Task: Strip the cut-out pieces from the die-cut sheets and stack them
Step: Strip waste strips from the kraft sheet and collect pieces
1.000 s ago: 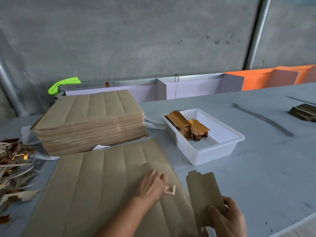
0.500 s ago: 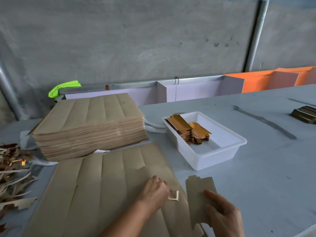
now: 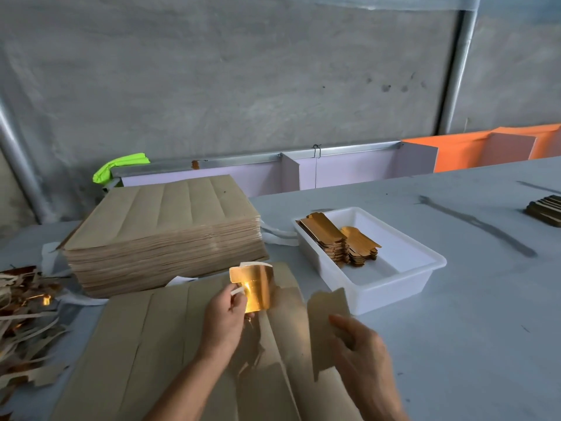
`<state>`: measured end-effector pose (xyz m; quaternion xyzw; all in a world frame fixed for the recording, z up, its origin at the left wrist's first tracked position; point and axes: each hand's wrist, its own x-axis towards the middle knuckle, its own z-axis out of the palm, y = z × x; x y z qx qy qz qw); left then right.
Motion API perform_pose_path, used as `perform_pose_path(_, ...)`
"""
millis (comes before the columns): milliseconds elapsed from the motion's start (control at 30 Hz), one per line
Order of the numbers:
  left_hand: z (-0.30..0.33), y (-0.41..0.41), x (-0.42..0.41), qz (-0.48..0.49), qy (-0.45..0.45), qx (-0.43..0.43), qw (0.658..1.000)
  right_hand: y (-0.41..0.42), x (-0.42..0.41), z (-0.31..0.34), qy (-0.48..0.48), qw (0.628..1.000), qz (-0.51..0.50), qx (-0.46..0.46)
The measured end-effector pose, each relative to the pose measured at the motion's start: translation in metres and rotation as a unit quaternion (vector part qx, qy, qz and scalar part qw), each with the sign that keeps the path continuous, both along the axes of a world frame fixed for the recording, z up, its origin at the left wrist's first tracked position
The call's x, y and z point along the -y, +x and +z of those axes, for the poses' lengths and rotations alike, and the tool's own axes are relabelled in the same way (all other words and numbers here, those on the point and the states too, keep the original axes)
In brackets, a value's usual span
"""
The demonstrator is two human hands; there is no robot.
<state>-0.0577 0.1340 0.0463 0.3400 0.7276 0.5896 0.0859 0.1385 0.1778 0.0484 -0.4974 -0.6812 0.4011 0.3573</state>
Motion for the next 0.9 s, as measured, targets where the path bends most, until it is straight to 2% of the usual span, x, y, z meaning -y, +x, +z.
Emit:
perform_pose_path(67,0.004,-0.005,0.005,-0.019,0.019,0.038,0.999,-0.026,-0.007,0.008,0.011,0.998,0.058,0.021)
perform_pose_path(133,0.004,-0.006,0.012,-0.033,0.002,-0.002,0.999,-0.051,-0.012,0.017,-0.028,0.994,0.106,0.032)
perform_pose_path(167,0.003,-0.005,0.015,-0.042,-0.011,-0.051,0.998,-0.060,-0.014,0.022,-0.065,0.990,0.120,0.025)
perform_pose_path(233,0.005,0.003,0.021,-0.067,-0.037,-0.235,0.969,-0.072,-0.019,0.032,-0.156,0.980,0.121,-0.005)
perform_pose_path(300,0.003,0.012,0.023,-0.083,-0.065,-0.430,0.897,-0.077,-0.026,0.038,-0.223,0.968,0.110,-0.019)
perform_pose_path(367,-0.002,0.024,0.021,-0.099,-0.076,-0.506,0.853,-0.075,-0.034,0.040,-0.262,0.958,0.111,-0.036)
perform_pose_path(433,-0.006,0.028,0.018,-0.114,-0.075,-0.508,0.851,-0.067,-0.038,0.039,-0.292,0.948,0.107,-0.068)
perform_pose_path(500,-0.014,0.027,0.020,-0.137,-0.090,-0.467,0.869,-0.058,-0.043,0.033,-0.305,0.944,0.093,-0.084)
perform_pose_path(567,-0.025,0.024,0.022,-0.175,-0.201,-0.426,0.865,-0.048,-0.048,0.026,-0.287,0.953,0.076,-0.053)
perform_pose_path(667,-0.046,0.016,0.026,-0.177,-0.352,-0.412,0.822,-0.042,-0.051,0.018,-0.266,0.962,0.055,-0.022)
perform_pose_path(700,-0.048,0.016,0.025,-0.172,-0.378,-0.411,0.812,-0.043,-0.051,0.015,-0.261,0.964,0.058,-0.016)
perform_pose_path(767,-0.049,0.018,0.021,-0.163,-0.392,-0.426,0.799,-0.047,-0.048,0.009,-0.252,0.965,0.076,-0.013)
perform_pose_path(900,-0.050,0.017,0.018,-0.169,-0.390,-0.424,0.800,-0.048,-0.046,-0.001,-0.237,0.967,0.093,-0.018)
